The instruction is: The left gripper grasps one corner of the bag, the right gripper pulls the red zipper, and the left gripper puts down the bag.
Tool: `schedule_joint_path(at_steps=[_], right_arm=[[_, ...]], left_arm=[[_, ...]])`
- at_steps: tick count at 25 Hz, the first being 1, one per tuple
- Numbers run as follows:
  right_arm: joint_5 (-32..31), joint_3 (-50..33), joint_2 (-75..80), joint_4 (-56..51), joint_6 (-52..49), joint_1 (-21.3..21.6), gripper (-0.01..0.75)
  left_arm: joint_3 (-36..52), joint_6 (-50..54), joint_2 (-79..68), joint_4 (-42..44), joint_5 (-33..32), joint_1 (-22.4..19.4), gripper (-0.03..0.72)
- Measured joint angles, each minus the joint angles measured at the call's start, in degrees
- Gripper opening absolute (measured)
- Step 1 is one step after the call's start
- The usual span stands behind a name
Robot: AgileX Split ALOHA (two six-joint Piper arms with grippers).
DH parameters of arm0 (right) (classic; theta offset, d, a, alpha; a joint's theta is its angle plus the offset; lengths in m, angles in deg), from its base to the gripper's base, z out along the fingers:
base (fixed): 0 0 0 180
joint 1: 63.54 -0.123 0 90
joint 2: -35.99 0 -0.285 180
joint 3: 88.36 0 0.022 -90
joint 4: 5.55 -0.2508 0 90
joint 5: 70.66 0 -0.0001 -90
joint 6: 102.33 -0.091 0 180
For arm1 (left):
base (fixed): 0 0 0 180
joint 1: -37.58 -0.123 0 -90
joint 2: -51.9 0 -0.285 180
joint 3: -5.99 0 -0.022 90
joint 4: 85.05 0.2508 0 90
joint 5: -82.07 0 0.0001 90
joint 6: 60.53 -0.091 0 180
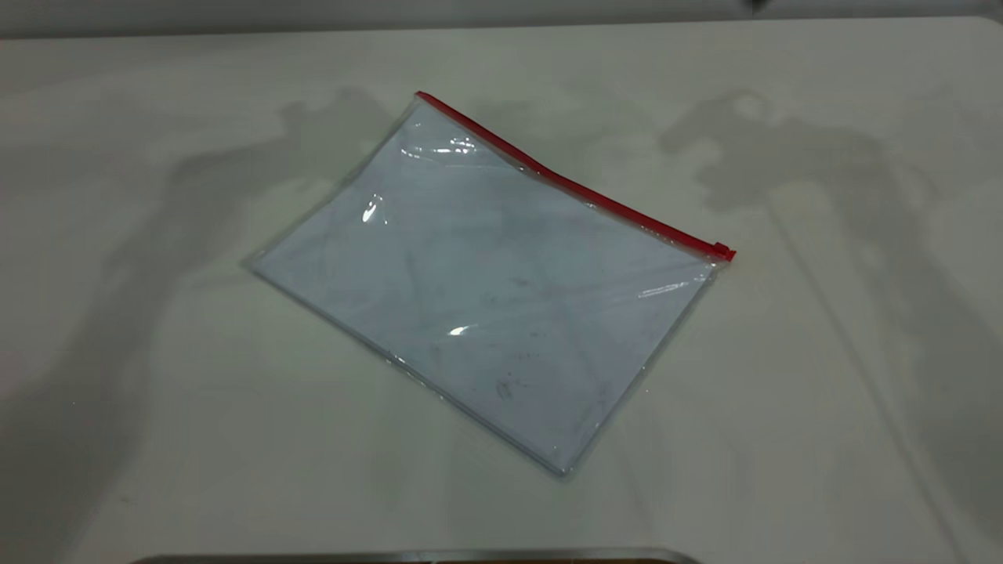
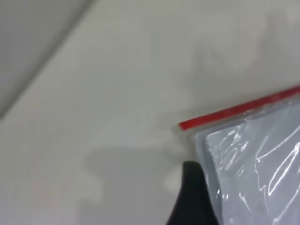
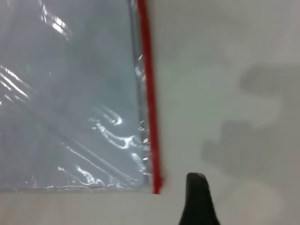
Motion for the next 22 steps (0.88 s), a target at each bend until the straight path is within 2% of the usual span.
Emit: schedule_joint_path(at_steps=[4, 8, 12, 16, 22], right_arm=[[-2.84, 14.7, -0.7, 5.66, -8.48, 0.0, 0.578], [-3.58, 19.15, -6.04, 9.49, -14.3, 0.05, 0.578], [-3.58, 17.95, -14.45, 9.5, -17.73, -0.01, 0.578], [-3.58, 14.21, -23.76, 9.22, -21.48, -0.05, 0.578], [-3.62, 3.97, -41.38, 6.83, -24.26, -0.05, 0.578]], left_arm=[[0.0, 16.62, 9.23, 10.03, -4.42, 0.0, 0.64], [0.0, 31.85, 17.13, 20.38, -12.54, 0.0, 0.612], [0.0, 40.79, 23.25, 28.9, -19.45, 0.0, 0.589], [0.0, 43.05, 27.17, 31.27, -25.38, 0.0, 0.587], [0.0, 42.93, 30.91, 31.53, -25.38, 0.0, 0.586]])
